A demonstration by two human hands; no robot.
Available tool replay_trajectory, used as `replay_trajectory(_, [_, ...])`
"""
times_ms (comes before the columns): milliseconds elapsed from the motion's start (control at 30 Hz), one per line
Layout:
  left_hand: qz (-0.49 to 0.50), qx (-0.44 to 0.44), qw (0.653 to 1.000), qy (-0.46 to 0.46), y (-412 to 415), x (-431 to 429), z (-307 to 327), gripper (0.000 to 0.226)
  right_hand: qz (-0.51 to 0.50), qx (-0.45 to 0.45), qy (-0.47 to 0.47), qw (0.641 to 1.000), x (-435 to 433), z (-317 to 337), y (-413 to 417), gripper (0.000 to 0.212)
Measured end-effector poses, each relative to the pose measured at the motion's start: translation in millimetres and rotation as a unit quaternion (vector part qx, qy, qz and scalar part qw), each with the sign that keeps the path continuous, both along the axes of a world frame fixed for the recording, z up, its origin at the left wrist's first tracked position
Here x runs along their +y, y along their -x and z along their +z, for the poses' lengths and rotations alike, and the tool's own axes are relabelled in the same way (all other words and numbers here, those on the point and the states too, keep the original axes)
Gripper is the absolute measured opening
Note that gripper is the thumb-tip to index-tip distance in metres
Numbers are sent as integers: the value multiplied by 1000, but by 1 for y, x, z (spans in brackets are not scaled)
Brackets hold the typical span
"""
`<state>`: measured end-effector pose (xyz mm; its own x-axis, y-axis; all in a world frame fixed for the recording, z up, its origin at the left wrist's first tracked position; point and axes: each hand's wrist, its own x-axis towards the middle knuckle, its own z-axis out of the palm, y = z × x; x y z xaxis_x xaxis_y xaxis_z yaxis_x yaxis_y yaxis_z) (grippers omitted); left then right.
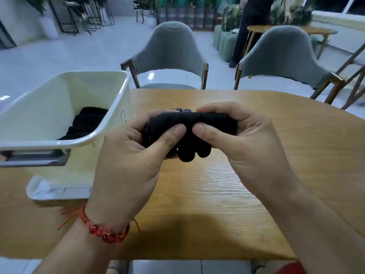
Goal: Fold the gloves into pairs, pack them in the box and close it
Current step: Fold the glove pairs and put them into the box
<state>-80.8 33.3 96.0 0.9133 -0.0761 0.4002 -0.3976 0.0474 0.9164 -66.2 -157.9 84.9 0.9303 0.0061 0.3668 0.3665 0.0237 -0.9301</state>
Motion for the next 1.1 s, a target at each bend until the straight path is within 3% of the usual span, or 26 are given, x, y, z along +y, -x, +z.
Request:
replay_trajectory(267, [55,-42,997,-13,13,50,19,21,25,-34,42,998,52,39,0,22])
replay_trajectory(567, [112,-62,991,-34,14,122,48,19,95,-82,194,973,118,84,0,23])
replay_trajectory(700, [170,-68,981,-57,9,154,51,20,102,-137,305,937,149,100,-22,25])
replay_trajectory(833, [329,-49,937,-106,-12,178,34,22,95,-139,366,915,183,101,-62,18])
replay_trajectory(900, [389,-34,914,-108,-19,184,26,28,109,-109,417,896,201,97,-81,16])
replay_trajectory(1033, [406,1,899,-163,-23,188,19,54,147,-42,586,796,232,84,-110,17])
replay_trajectory(1100, [402,14,895,-192,-25,190,16,62,199,24,588,784,246,76,-115,16])
